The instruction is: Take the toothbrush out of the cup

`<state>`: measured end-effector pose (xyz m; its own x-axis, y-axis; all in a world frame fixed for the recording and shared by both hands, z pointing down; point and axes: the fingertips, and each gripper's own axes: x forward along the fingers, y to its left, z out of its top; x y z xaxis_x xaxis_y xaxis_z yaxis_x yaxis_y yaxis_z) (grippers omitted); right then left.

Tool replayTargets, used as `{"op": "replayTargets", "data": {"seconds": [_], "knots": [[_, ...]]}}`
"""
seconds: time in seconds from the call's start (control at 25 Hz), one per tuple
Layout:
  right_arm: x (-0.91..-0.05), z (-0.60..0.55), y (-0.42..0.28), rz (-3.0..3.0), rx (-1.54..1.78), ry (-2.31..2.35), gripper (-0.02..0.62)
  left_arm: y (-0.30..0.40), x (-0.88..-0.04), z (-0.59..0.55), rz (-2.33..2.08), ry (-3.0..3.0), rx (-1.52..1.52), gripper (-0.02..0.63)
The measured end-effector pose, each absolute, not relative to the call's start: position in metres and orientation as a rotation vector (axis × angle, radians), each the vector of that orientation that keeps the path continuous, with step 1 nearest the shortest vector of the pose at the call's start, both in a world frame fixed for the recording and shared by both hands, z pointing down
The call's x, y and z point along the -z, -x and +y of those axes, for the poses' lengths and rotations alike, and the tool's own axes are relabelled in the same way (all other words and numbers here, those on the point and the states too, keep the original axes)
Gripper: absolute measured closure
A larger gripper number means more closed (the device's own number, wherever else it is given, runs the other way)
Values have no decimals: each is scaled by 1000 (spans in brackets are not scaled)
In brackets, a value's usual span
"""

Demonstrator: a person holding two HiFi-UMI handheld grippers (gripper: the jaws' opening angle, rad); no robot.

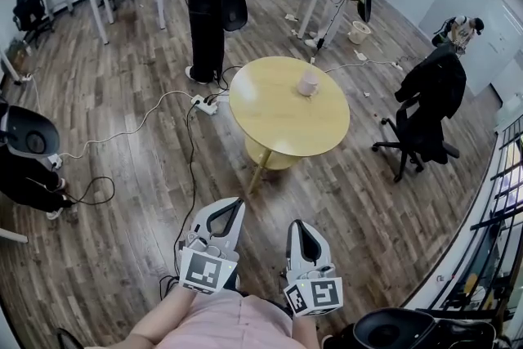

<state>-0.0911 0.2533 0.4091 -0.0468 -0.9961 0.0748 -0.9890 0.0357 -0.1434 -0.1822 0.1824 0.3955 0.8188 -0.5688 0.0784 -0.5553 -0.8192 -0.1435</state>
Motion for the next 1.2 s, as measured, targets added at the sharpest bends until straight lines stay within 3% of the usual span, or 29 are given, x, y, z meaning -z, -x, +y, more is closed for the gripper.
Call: {"op": "replayTargets", "data": {"seconds": [0.64,1.2], "knots": [[-407,131,39,2153,281,2189,589,114,-387,53,754,2870,164,607],[-402,47,-87,2250,245,2110,589,-4,-376,-33,912,2840,81,607]]}}
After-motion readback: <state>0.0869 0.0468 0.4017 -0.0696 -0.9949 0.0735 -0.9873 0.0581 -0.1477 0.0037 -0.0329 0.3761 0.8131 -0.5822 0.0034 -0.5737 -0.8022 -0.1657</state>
